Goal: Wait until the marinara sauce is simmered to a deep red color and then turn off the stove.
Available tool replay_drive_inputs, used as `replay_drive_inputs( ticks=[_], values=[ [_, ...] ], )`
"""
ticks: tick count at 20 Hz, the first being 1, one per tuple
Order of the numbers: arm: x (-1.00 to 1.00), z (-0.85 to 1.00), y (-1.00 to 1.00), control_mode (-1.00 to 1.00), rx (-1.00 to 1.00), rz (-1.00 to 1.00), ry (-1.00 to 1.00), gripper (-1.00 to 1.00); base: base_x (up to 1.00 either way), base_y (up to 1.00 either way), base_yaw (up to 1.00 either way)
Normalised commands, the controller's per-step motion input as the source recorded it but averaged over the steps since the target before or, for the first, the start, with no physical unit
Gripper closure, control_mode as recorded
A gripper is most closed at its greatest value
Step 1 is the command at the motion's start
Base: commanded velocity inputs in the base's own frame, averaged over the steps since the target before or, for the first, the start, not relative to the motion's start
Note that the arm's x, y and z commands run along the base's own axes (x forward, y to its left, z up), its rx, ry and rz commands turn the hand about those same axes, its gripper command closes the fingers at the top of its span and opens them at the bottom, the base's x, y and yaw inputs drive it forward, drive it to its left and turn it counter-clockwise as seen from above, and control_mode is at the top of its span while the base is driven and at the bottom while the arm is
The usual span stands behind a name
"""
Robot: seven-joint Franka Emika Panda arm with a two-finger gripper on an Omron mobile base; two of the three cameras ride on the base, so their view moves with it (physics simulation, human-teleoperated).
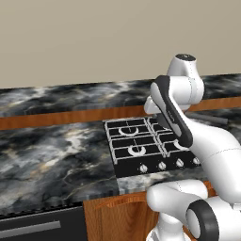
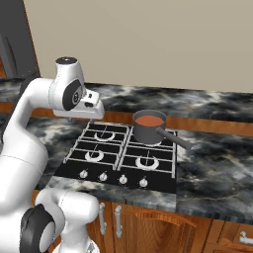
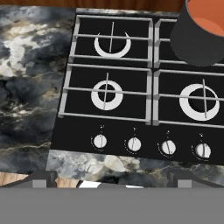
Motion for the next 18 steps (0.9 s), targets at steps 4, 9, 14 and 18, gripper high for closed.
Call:
replay_drive_inputs(
  ticks=[4, 9, 14, 18],
  values=[
    [0.00, 0.00, 0.00, -1.00, 0.00, 0.00, 0.00, -1.00, 0.00, 0.00, 0.00],
    [0.00, 0.00, 0.00, -1.00, 0.00, 0.00, 0.00, -1.00, 0.00, 0.00, 0.00],
    [0.00, 0.00, 0.00, -1.00, 0.00, 0.00, 0.00, -1.00, 0.00, 0.00, 0.00],
    [0.00, 0.00, 0.00, -1.00, 0.00, 0.00, 0.00, -1.00, 0.00, 0.00, 0.00]
  ],
)
